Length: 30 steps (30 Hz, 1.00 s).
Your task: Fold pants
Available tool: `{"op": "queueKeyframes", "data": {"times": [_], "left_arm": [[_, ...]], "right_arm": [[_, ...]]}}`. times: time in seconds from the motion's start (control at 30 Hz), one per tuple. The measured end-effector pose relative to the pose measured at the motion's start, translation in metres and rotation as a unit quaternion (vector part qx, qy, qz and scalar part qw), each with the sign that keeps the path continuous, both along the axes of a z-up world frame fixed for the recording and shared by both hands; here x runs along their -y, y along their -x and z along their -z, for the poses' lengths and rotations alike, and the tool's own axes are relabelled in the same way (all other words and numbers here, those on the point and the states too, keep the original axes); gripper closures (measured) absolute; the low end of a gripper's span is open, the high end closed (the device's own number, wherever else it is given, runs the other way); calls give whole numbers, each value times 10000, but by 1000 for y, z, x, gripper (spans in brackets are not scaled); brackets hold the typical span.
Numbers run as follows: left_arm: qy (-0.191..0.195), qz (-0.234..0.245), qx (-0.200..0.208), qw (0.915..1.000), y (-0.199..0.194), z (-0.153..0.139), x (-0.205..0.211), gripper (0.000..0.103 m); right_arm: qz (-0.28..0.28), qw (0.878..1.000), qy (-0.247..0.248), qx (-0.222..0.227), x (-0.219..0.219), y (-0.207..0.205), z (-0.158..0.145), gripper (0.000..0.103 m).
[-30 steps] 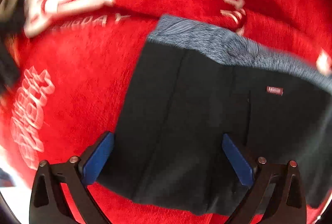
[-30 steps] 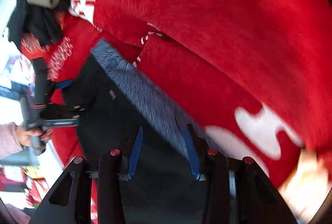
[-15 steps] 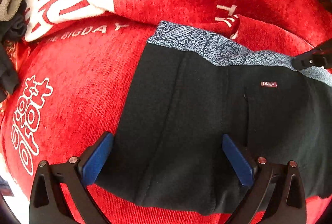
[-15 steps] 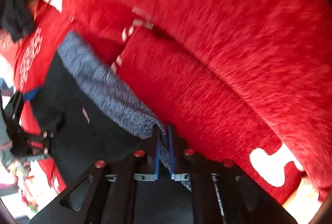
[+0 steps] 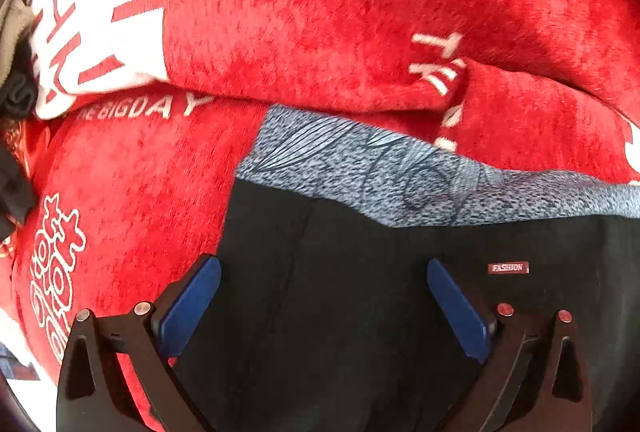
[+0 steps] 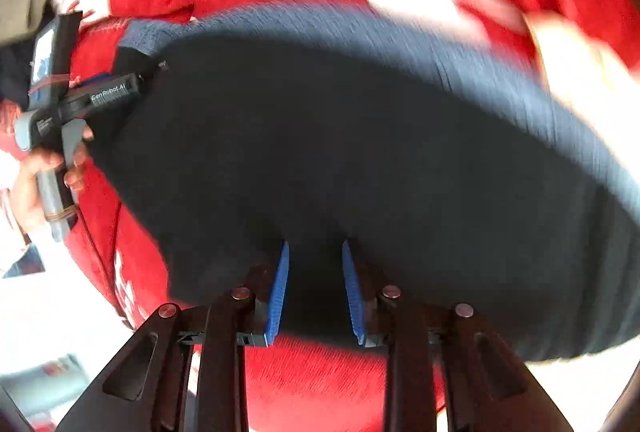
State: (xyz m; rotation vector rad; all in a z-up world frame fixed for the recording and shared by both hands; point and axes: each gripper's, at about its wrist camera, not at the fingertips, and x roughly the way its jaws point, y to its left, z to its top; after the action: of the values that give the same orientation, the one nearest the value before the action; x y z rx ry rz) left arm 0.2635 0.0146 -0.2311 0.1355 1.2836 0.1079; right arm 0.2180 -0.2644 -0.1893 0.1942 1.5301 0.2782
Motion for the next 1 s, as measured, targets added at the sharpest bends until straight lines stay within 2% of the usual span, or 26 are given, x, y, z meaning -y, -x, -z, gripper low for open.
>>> {"op": "queueKeyframes", "data": {"times": [0.07, 0.1, 0.2, 0.3, 0.4, 0.47, 0.53, 0.57, 0.6, 0.63, 0.8, 0.83, 0.9, 1.0], "left_arm": [[-111, -155, -208, 9996, -2, -10, -2, 0], [-57, -107, -152, 9998, 0, -18, 1, 0], [68, 252, 124, 9996, -1, -41, 27, 0], [348, 605, 181, 9974, -5, -45, 72, 0], [303, 762, 171, 9965, -15, -31, 109, 0], [168, 664, 48, 9976, -22, -15, 120, 0], [311, 415, 168, 9985, -25, -11, 115, 0], [406, 330, 86, 9986, -28, -8, 111, 0], [465, 287, 59, 9985, -29, -8, 109, 0], [500, 292, 22, 9983, -31, -7, 108, 0], [239, 533, -18, 9983, -29, -26, 113, 0], [151, 645, 30, 9978, -23, -33, 114, 0], [91, 949, 181, 9953, -9, -52, 120, 0], [230, 1342, 335, 9901, 9, -75, 136, 0]], "right_arm": [[808, 9935, -802, 41, 28, 31, -8, 72], [1079, 9891, -1006, 11, 35, 40, -8, 72], [2037, 9650, -1643, -171, 67, 65, 4, 72], [2668, 9419, -2030, -184, 84, 71, 23, 72], [2998, 9250, -2332, -95, 92, 74, 28, 72], [3144, 9172, -2448, -54, 96, 76, 28, 72], [3393, 9061, -2525, -114, 107, 80, 32, 72], [3513, 9013, -2532, -140, 109, 81, 36, 72], [3665, 8944, -2560, -139, 111, 80, 40, 83], [3737, 8927, -2516, -144, 113, 79, 42, 94], [3552, 9037, -2378, -230, 112, 98, 35, 94], [3455, 9095, -2292, -292, 114, 100, 31, 94], [3181, 9294, -1841, -323, 120, 104, 16, 93], [2752, 9548, -1087, 262, 141, 103, -18, 93]]}}
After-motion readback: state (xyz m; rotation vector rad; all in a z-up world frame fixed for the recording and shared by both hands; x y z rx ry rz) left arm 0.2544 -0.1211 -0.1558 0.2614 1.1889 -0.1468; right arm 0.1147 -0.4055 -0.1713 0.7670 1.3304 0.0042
